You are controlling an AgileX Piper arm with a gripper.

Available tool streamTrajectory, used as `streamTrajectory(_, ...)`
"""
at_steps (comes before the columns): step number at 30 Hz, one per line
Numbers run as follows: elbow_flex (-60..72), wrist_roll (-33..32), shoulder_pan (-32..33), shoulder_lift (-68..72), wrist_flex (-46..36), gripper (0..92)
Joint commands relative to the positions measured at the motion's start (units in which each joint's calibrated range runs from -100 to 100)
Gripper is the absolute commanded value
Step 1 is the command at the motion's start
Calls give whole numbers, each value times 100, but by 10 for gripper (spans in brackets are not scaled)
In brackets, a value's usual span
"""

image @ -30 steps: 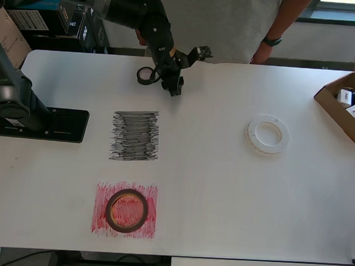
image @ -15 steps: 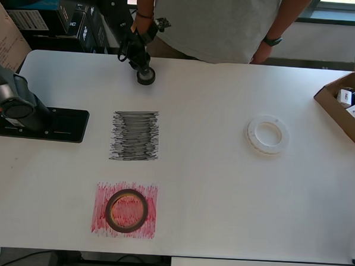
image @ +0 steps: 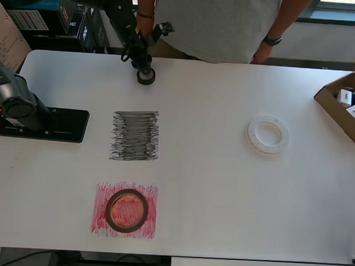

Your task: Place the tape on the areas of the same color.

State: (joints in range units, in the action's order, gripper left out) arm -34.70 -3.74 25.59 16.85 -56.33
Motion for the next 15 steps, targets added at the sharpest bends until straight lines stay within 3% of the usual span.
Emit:
streamTrajectory(1,-15,-134,-16,64,258,455)
streamTrajectory(15,-52,-184,-47,476,275,455)
